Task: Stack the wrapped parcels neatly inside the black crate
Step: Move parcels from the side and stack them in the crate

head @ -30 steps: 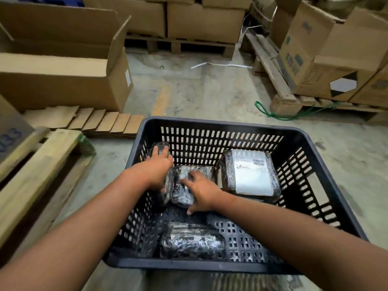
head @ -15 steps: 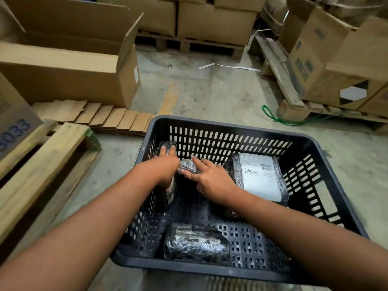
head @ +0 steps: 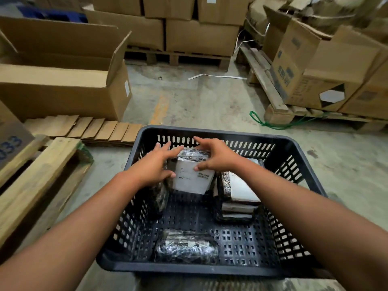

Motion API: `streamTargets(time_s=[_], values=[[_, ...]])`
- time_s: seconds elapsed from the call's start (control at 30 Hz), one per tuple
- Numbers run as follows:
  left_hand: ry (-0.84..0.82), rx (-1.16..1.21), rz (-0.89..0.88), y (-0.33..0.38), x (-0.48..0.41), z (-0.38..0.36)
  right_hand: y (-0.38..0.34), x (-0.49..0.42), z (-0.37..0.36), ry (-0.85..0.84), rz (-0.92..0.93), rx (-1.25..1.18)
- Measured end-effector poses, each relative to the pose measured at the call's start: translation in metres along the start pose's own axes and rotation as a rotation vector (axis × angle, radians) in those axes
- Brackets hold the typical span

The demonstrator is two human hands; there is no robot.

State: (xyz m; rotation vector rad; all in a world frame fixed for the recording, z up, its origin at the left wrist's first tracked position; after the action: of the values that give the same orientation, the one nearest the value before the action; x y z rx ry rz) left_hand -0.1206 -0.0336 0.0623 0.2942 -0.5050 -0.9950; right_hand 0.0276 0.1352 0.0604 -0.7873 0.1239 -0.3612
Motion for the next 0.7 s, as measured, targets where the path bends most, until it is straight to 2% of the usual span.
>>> streamTargets(time_s=[0.17, 0.27, 0.4, 0.43, 0.53, 0.6, 0.7], values=[[0.038, 0.321, -0.095, 0.009, 0.0, 0.001, 0.002, 0.007, 0.024, -0.072, -0.033, -0.279], [0.015, 0.442, -0.022, 0.008, -0.004, -0.003, -0.002, 0.011, 0.024, -0.095, -0.053, -0.311], [-0.019, 0.473, 0.083, 0.002, -0.011, -0.005, -0.007, 0.03, -0.002, 0.152, 0.054, 0.094], [-0.009, 0.49, 0.109, 0.001, -0.012, -0.004, -0.005, 0.038, -0.011, 0.147, 0.083, 0.152], [-0.006, 0.526, 0.165, 0.0, -0.016, -0.002, 0.009, 0.059, -0.036, -0.049, 0.169, 0.374], [-0.023, 0.516, 0.169, -0.002, -0.018, -0.001, 0.017, 0.065, -0.044, -0.109, 0.22, 0.552], [-0.038, 0.452, 0.149, -0.001, -0.02, -0.002, 0.018, 0.065, -0.045, -0.127, 0.229, 0.589]])
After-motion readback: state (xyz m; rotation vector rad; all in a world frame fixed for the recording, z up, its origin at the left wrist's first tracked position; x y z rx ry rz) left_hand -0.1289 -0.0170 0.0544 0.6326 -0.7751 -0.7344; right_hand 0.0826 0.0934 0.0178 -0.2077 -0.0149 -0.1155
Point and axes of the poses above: each hand's wrist, its own x-axis away from the middle knuckle, its own z-axis out of the back of the hand, y = z × x, the point moved 2 cm from there along -x, towards the middle knuckle, and after that the axes turned 12 degrees about z, right-handed, at the moved point
